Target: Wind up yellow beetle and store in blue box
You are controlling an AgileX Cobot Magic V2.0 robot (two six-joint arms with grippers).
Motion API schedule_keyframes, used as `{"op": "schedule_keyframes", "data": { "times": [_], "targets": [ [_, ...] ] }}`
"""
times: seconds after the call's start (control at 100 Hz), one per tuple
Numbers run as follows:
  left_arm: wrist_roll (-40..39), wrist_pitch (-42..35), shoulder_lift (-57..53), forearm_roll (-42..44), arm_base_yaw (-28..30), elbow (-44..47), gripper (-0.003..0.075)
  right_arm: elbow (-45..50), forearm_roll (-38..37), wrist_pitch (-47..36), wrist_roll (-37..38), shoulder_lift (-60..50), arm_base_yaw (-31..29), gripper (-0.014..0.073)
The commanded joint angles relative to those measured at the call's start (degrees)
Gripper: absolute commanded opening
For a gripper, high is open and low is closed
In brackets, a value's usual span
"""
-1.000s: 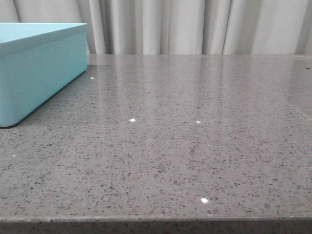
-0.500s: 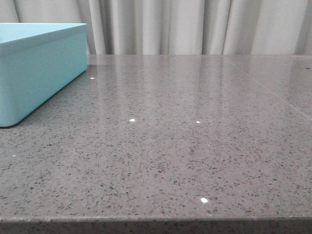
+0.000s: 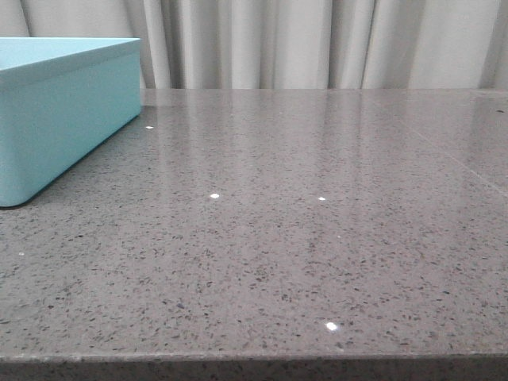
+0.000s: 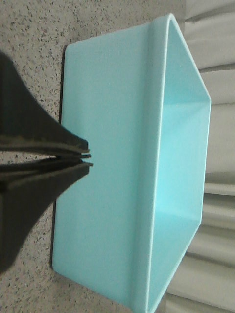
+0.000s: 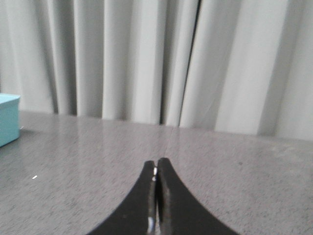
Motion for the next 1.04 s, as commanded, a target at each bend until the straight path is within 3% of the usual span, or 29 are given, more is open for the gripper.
{"op": "schedule_keyframes", "data": {
  "times": [0.0, 0.28, 0.38, 1.03],
  "targets": [
    [-0.6, -4.6, -1.9, 0.0, 0.3, 1.2, -0.0019, 1.7, 0.0, -10.5, -0.3, -0.4, -3.0, -0.0067],
    [-0.6, -4.6, -1.9, 0.0, 0.3, 1.2, -0.0019, 12.3, 10.5, -10.6, -5.5, -7.3, -6.9, -0.0067],
    [-0.6, -4.6, -1.9, 0.0, 0.3, 1.2, -0.0018, 12.3, 12.9, -6.4, -8.5, -8.1, -7.4, -0.0067],
    [-0.6, -4.6, -1.8, 0.0, 0.3, 1.2, -0.0018, 12.3, 14.1, -2.1, -9.0, -8.1, -8.1, -0.0067]
  ]
}}
